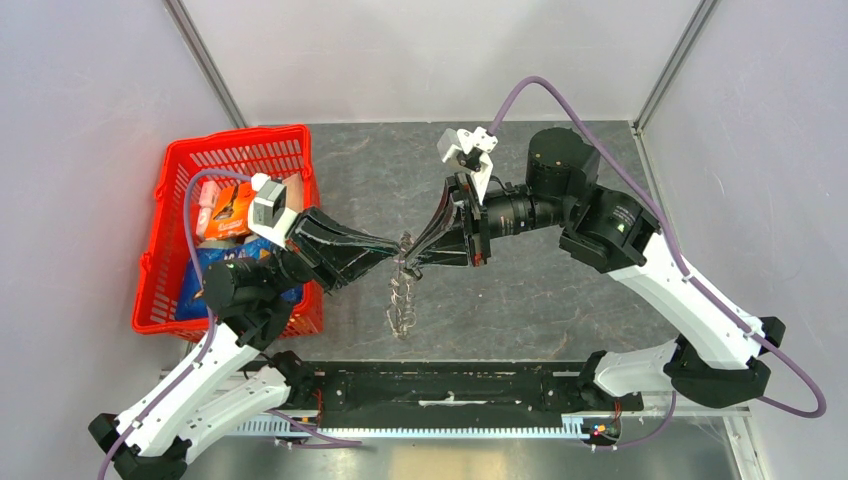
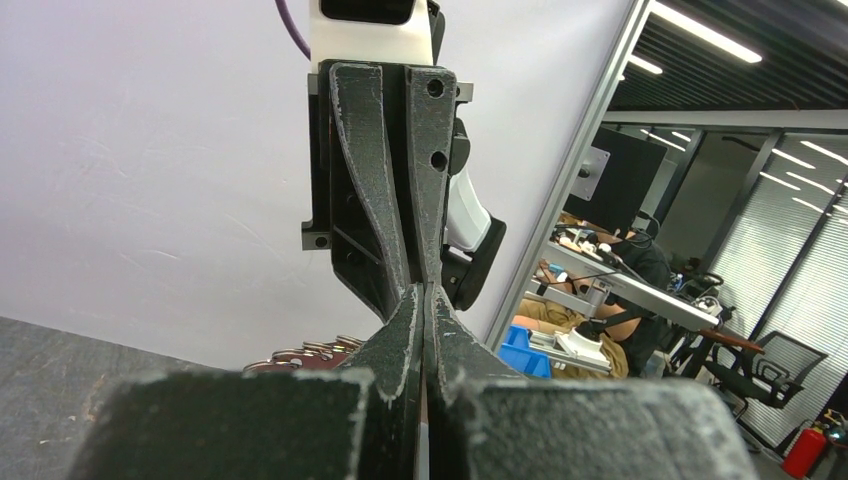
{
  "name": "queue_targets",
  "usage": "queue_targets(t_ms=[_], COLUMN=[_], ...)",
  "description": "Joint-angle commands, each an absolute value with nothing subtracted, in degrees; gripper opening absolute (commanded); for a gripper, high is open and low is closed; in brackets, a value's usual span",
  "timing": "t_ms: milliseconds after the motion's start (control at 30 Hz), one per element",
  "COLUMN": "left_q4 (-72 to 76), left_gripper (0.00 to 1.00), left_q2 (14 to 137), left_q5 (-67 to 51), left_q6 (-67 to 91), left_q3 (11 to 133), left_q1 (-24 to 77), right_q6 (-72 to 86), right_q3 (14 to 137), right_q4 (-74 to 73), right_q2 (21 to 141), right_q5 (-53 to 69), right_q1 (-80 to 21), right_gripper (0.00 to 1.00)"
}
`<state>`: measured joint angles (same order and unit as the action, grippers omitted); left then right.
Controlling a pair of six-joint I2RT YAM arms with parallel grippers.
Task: Put the keys on the keyring
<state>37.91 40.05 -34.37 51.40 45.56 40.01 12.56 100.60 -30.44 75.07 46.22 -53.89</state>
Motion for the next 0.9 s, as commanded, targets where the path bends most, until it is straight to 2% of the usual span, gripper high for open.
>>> queue_targets(t_ms=[0,67,167,433,467,667,733,867], left_q4=[41.22,41.22,41.31,36.20,34.20,19.97,14.92,5.15], left_gripper=[0.02,0.02,0.02,0.02,0.06,0.42,0.50,0.54], left_q2=[39.42,39.38,39.30,38.87,38.70,36.93,36.21,34.98], left_q5=[-32.35,-32.28,-32.17,-33.74,-34.26,-39.11,-40.19,-41.45], left_q6=[51.86,51.80,51.77,50.49,49.79,44.43,42.06,37.11], left_q3=[46.32,46.32,46.33,46.60,46.98,49.70,50.97,53.93], left_q1=[40.17,40.17,40.17,40.17,40.17,40.19,40.17,40.17], right_q6=[12.95,12.84,12.59,10.87,10.38,6.77,6.04,4.36], right_q3=[102.39,102.40,102.59,105.53,106.49,111.70,111.53,110.52], right_q4=[-28.39,-28.39,-28.83,-33.43,-35.48,-48.12,-50.39,-55.16], right_q2=[75.23,75.28,75.42,75.99,76.22,77.74,77.37,76.74], right_q5=[45.90,45.80,44.87,44.04,43.76,43.23,43.54,44.71], right_q1=[-54.40,-54.49,-54.66,-55.02,-55.02,-55.02,-55.04,-55.02], right_gripper=[0.14,0.11,0.00,0.00,0.00,0.00,0.00,0.00])
